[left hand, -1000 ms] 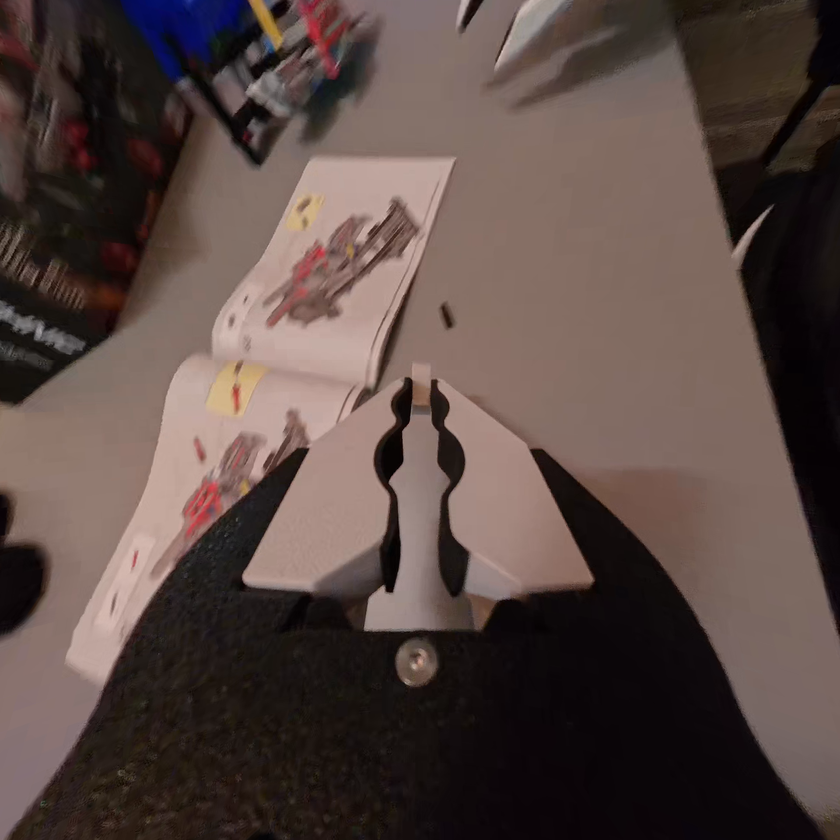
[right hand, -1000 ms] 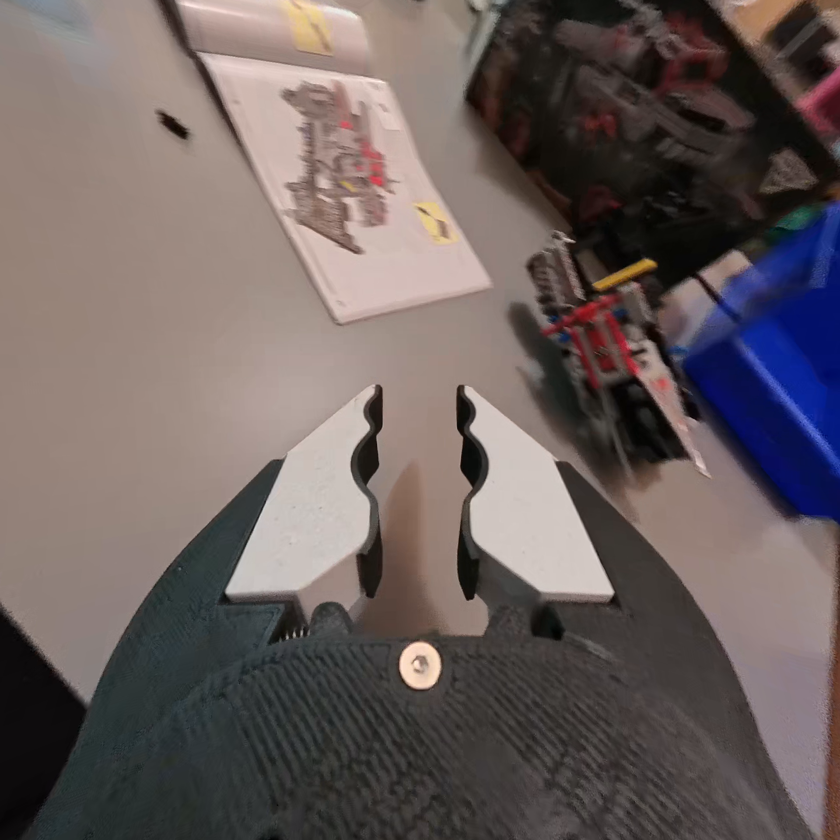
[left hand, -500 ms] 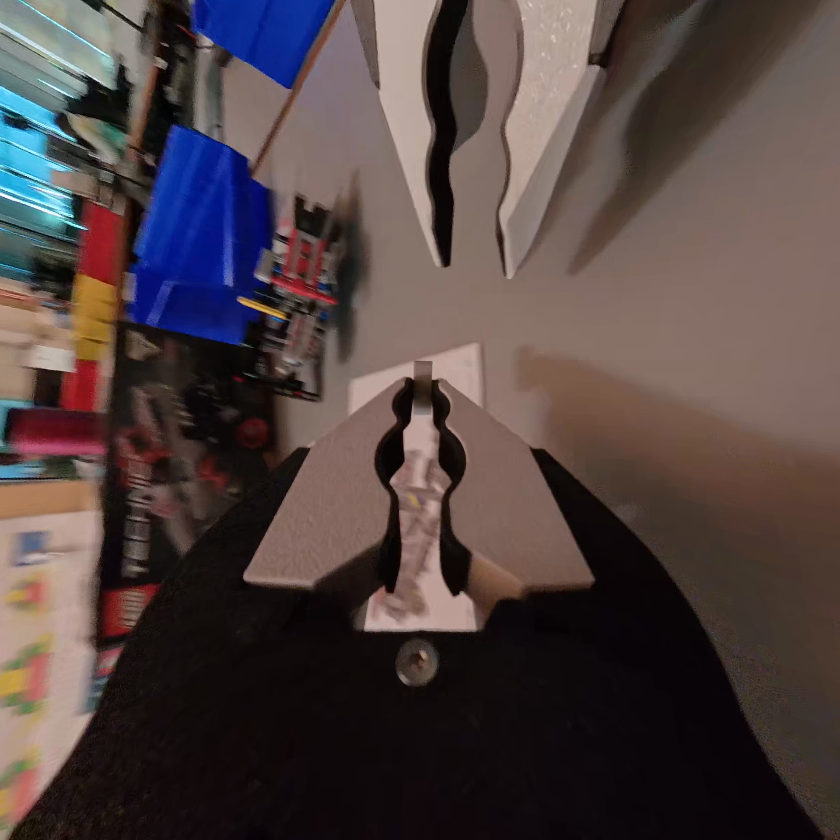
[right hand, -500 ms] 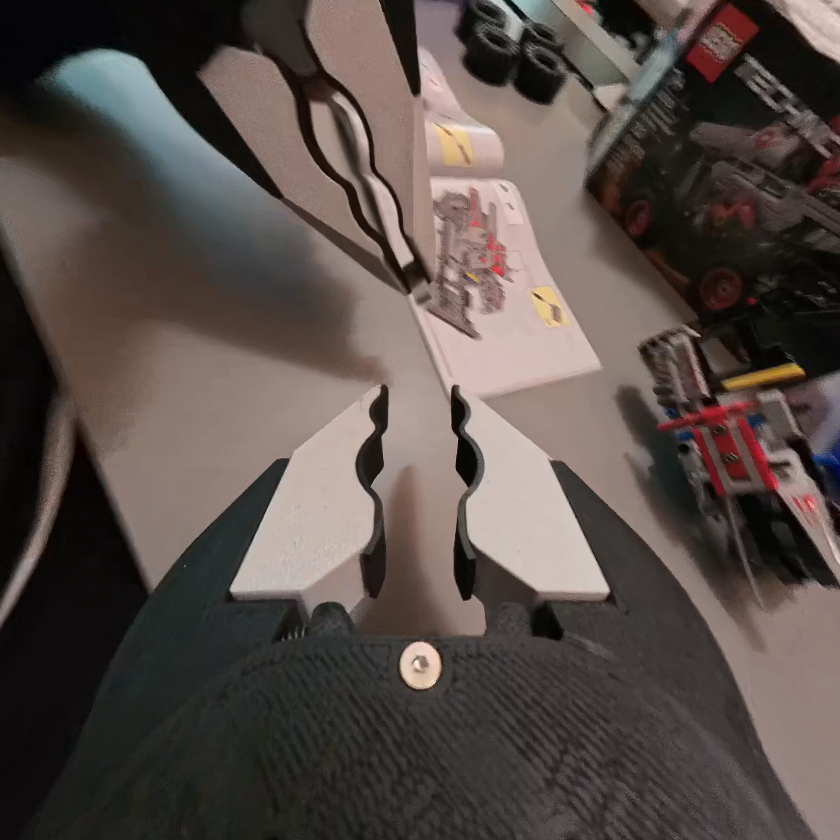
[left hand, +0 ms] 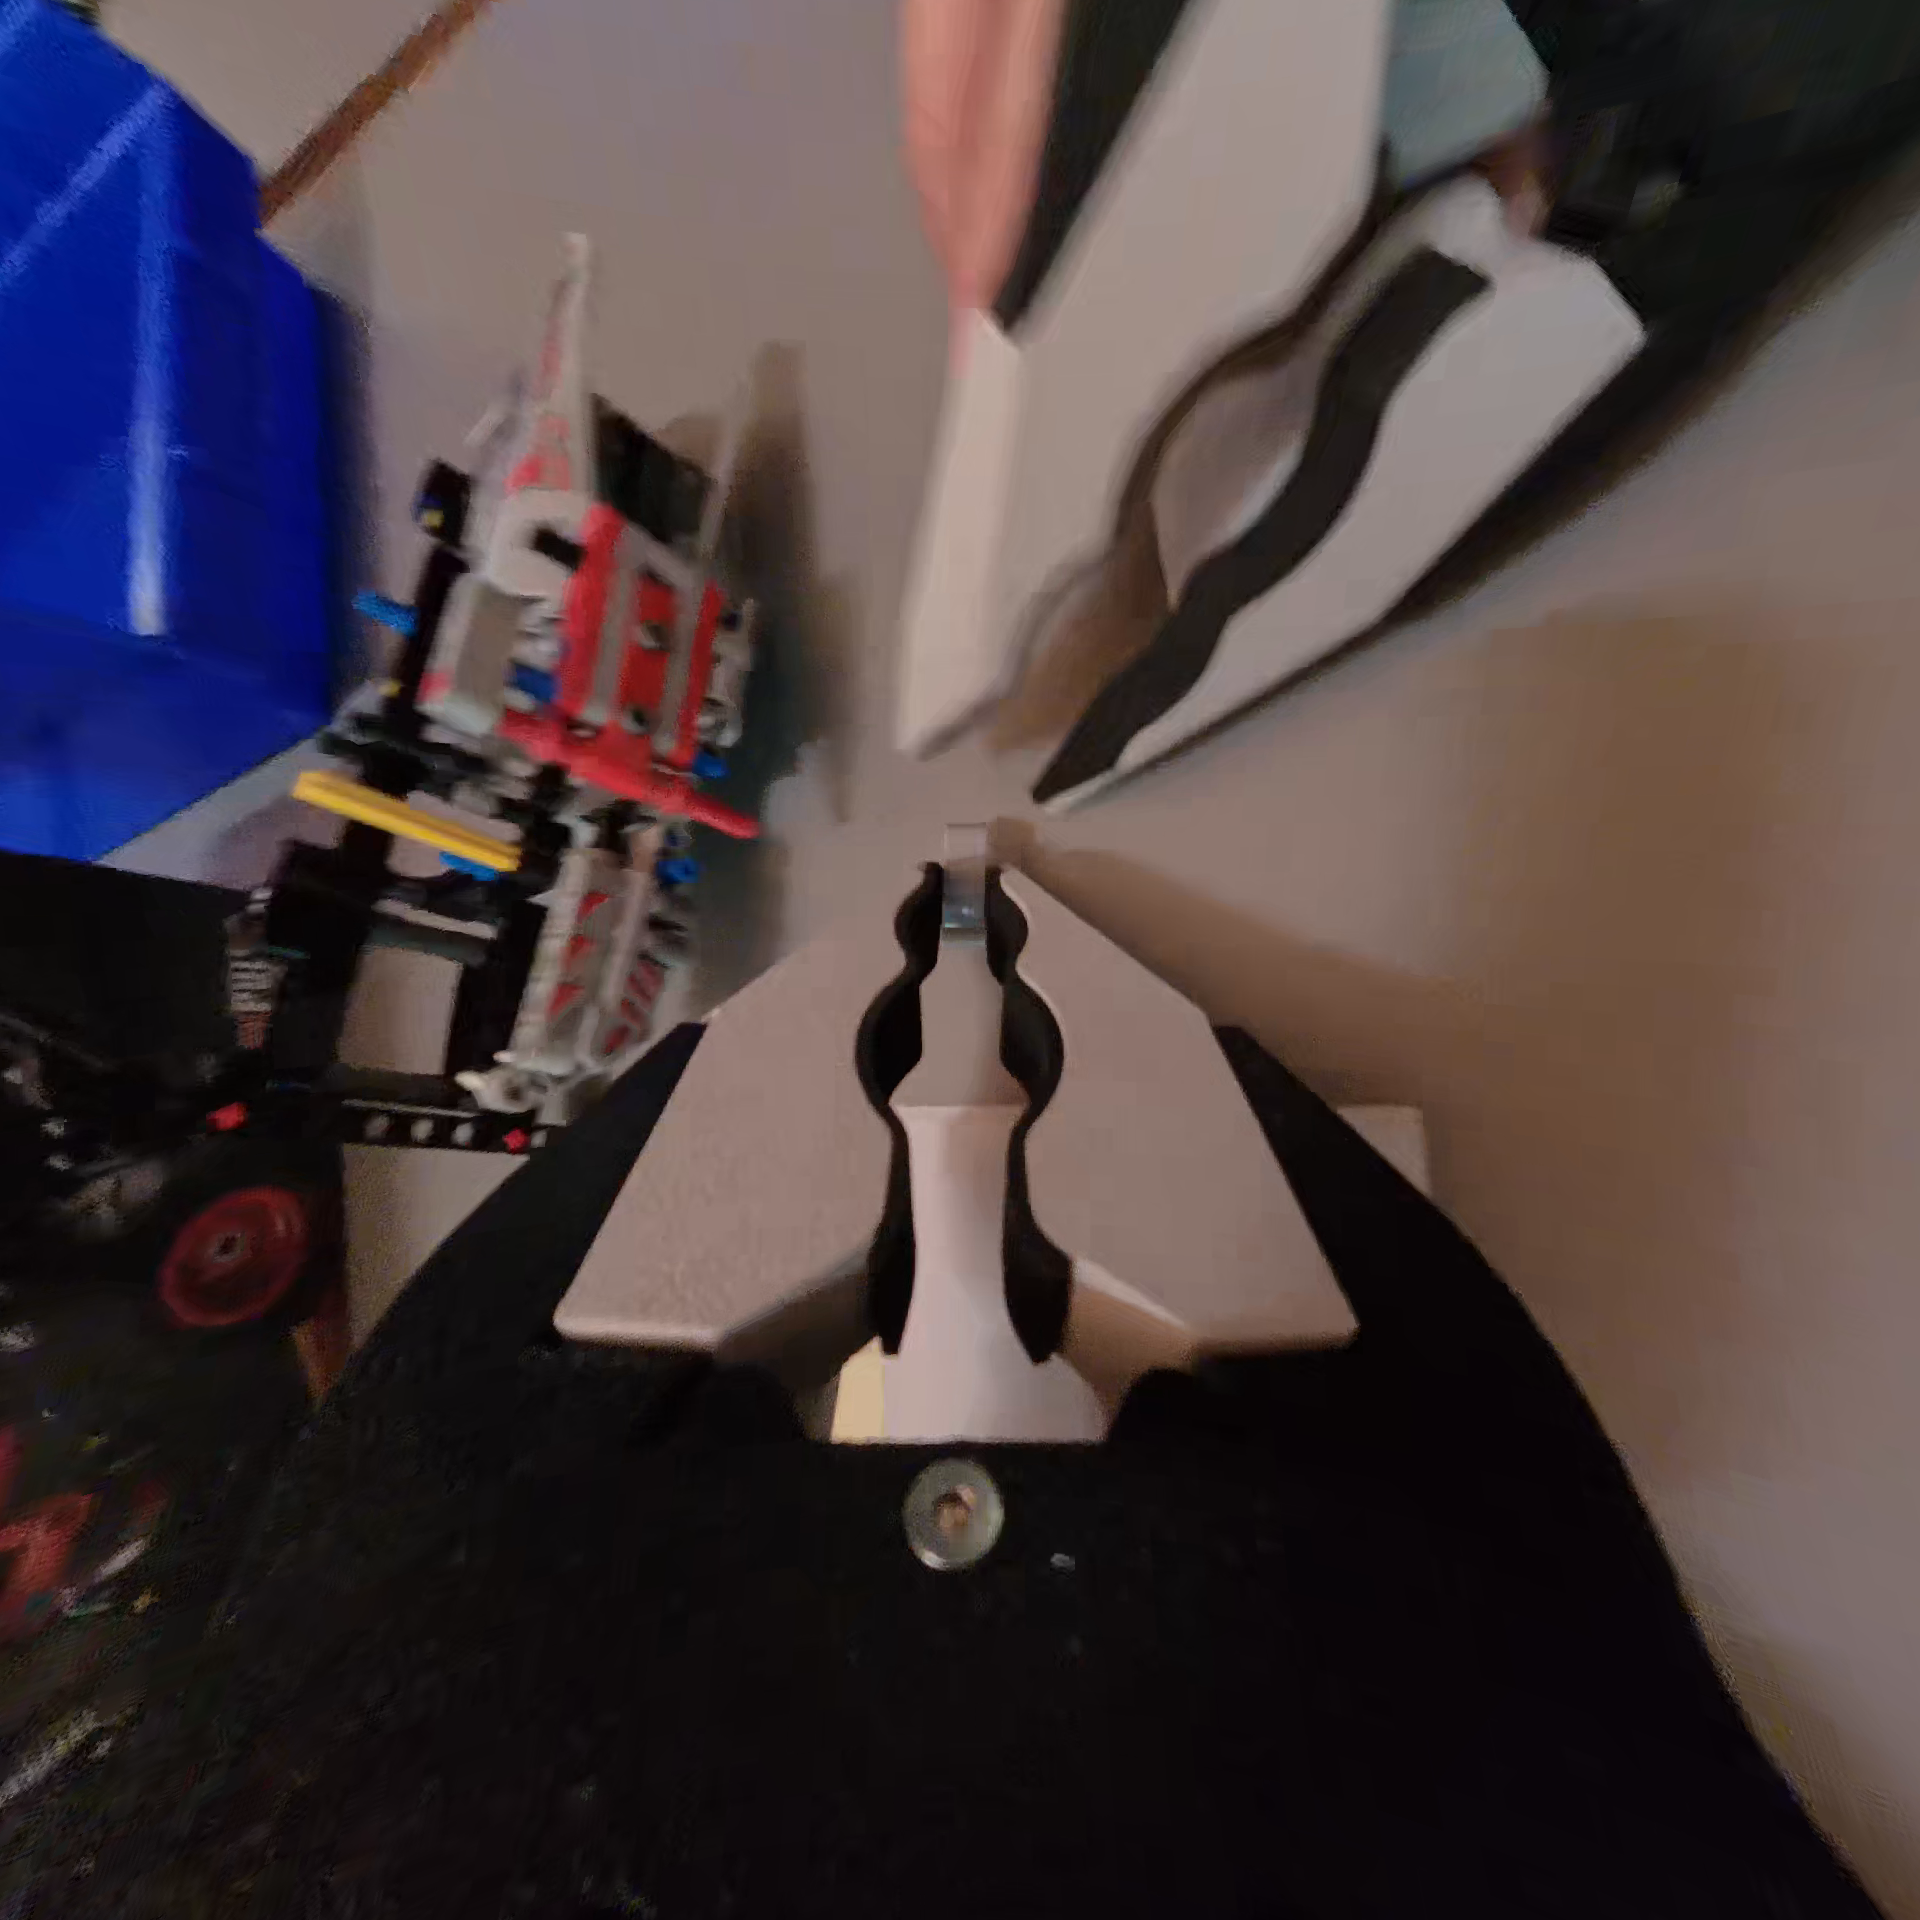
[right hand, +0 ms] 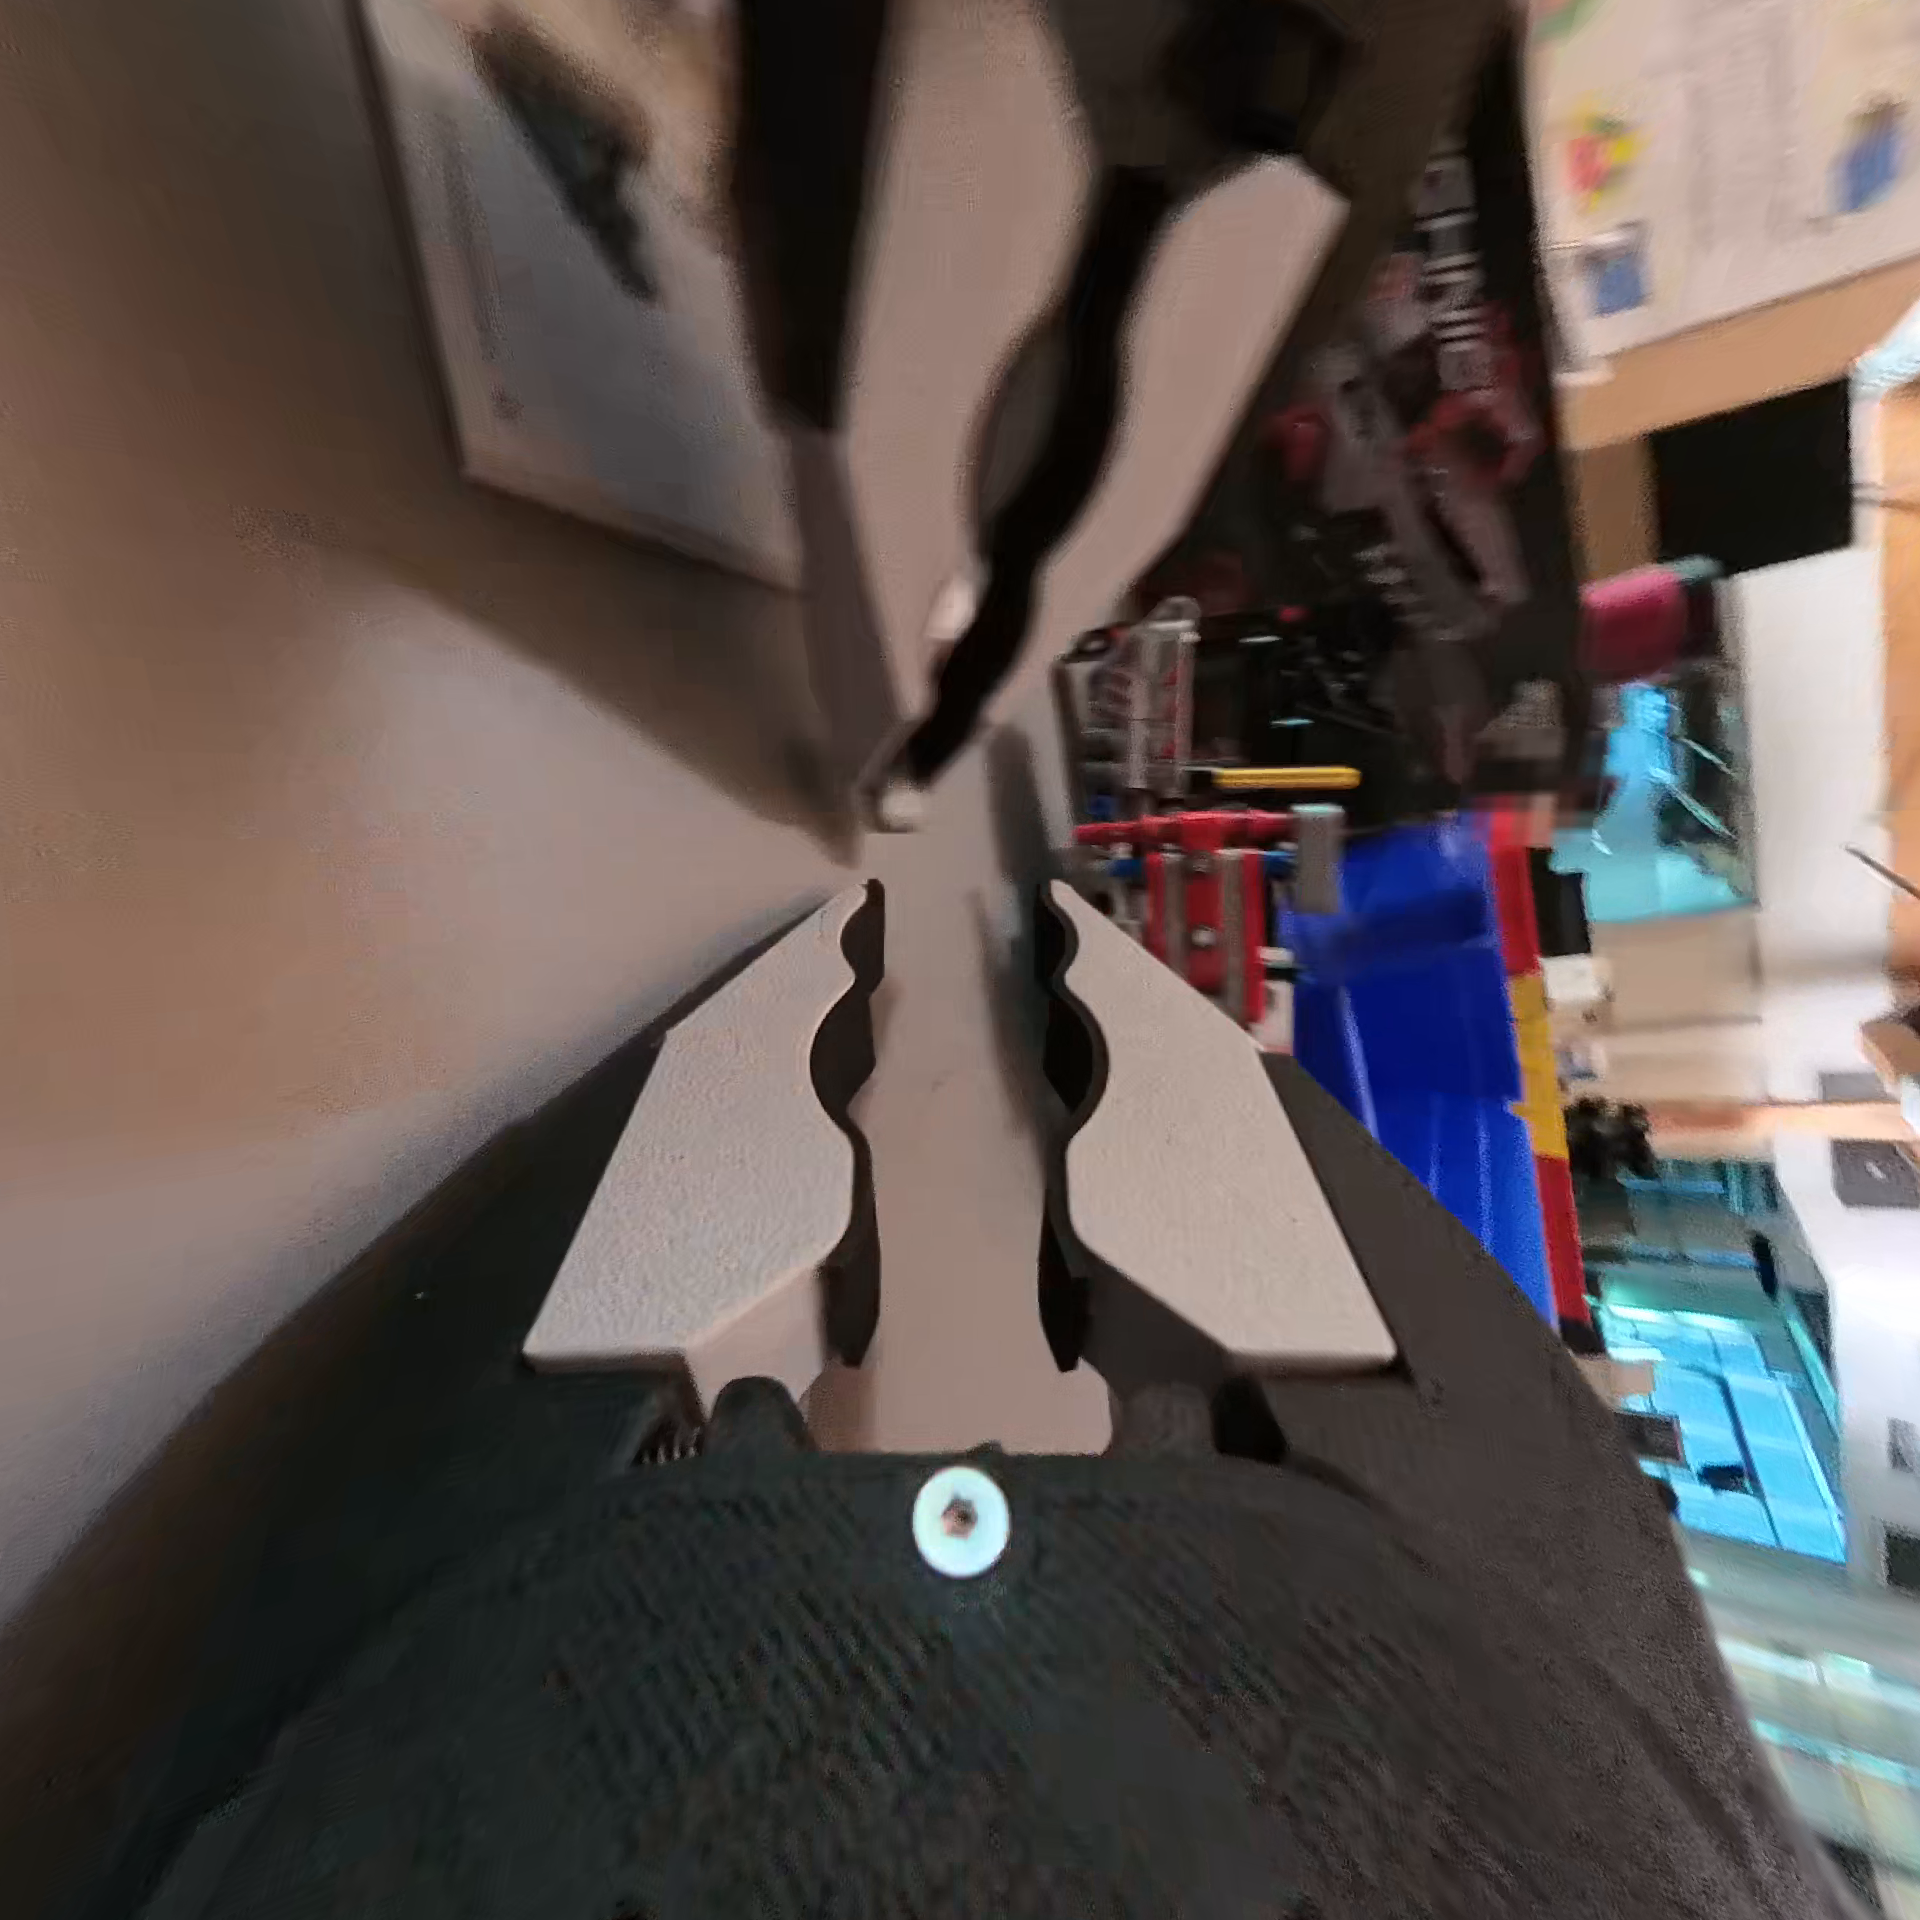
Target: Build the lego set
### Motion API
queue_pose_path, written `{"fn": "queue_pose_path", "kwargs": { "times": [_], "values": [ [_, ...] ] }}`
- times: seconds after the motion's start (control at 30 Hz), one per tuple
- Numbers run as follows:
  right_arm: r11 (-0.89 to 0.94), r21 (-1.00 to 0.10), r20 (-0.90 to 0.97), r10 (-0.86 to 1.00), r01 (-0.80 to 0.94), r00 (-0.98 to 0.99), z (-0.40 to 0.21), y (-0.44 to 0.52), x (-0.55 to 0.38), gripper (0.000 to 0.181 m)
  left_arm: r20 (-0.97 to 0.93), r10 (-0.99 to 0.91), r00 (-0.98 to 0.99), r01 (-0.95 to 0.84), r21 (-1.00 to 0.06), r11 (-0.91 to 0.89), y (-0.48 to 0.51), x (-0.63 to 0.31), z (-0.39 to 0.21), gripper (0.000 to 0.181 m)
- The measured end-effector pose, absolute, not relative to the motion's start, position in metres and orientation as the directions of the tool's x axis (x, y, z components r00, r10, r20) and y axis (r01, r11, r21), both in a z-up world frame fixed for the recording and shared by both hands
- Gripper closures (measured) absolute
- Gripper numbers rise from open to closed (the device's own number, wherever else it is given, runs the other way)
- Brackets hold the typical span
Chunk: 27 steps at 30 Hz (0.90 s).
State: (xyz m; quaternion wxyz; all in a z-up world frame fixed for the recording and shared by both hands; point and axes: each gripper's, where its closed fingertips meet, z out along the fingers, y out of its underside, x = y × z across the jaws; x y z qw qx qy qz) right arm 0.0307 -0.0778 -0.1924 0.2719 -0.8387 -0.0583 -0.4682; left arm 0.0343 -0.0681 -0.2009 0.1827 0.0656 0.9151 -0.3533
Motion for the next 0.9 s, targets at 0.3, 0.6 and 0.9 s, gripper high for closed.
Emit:
{"fn": "queue_pose_path", "kwargs": {
  "times": [0.3, 0.6, 0.9],
  "values": [
    [-0.743, -0.662, 0.52, -0.355, 0.103, 0.777, -0.187, -0.083, 0.045, 0.147, -0.889, 0.08, -0.451, 0.652, -0.267, 0.71, -0.077, 0.057, -0.173, 0.176],
    [-0.84, -0.466, 0.817, -0.287, 0.279, 0.5, -0.156, -0.107, 0.087, 0.111, -0.943, 0.164, -0.29, 0.658, -0.072, 0.75, -0.077, 0.064, -0.193, 0.176],
    [-0.872, -0.399, 0.865, -0.255, 0.285, 0.432, -0.164, -0.094, 0.106, 0.116, -0.97, 0.121, -0.21, 0.673, -0.053, 0.738, -0.082, 0.068, -0.185, 0.176]
  ]
}}
